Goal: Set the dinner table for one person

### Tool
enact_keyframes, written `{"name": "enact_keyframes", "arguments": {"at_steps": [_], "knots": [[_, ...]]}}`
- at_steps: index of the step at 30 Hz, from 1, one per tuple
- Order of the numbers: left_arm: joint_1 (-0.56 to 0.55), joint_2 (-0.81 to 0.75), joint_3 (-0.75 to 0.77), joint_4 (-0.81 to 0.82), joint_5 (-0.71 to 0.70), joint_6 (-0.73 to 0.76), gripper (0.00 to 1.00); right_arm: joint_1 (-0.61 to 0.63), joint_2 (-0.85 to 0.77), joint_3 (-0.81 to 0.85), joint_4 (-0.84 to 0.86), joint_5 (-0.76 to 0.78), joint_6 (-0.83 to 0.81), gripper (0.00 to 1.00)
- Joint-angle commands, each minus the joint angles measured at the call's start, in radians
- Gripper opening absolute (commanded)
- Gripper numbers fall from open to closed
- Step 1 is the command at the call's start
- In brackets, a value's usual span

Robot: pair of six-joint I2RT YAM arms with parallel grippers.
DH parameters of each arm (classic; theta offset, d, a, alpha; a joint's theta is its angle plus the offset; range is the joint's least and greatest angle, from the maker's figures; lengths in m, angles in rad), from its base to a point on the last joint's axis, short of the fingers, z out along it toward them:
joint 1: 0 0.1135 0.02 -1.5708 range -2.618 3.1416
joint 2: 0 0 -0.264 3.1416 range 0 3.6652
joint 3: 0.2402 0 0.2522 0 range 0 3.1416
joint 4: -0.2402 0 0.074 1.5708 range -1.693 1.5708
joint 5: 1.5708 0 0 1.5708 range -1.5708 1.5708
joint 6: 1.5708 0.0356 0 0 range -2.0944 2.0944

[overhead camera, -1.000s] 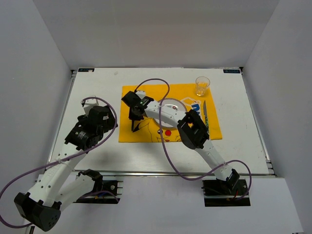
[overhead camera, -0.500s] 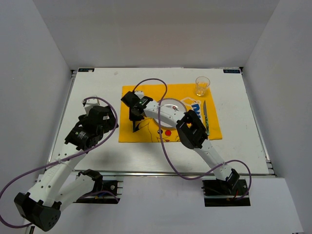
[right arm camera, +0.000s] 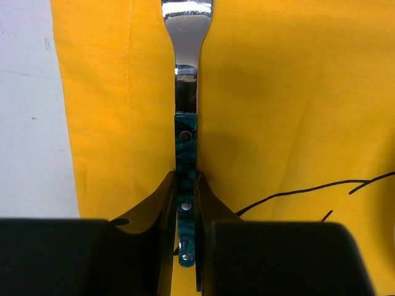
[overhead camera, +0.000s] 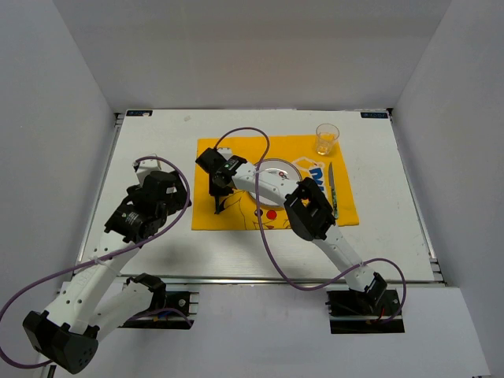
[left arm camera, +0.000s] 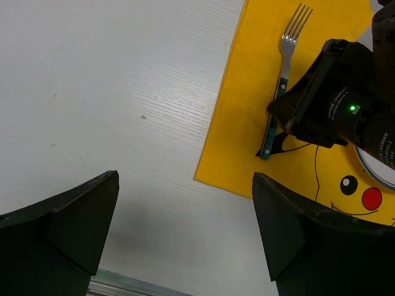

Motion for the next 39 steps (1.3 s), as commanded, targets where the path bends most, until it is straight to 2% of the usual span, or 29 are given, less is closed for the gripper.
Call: {"name": "enact_keyframes", "arguments": {"at_steps": [1, 35, 36, 37, 39], "knots": [[0.002, -0.014, -0.001, 0.024, 0.003, 0.009, 0.98, 0.011, -0.008, 0.025, -0.013, 0.013, 0.024, 0.0], [0.002, -0.014, -0.002, 0.021, 0.004, 0.009, 0.98, 0.041, -0.077, -0.064, 0.01, 0.039, 0.073, 0.0], [0.002, -0.016, -0.001, 0.021, 0.006, 0.009, 0.98, 0.041, -0.082, -0.067, 0.019, 0.04, 0.069, 0.01], [0.002, -0.014, -0.002, 0.021, 0.006, 0.009, 0.98, 0.041, -0.085, -0.071, 0.025, 0.04, 0.07, 0.09], [0.002, -0.014, -0.002, 0.022, 0.006, 0.009, 0.98, 0.038, -0.085, -0.073, 0.026, 0.037, 0.069, 0.11]]}}
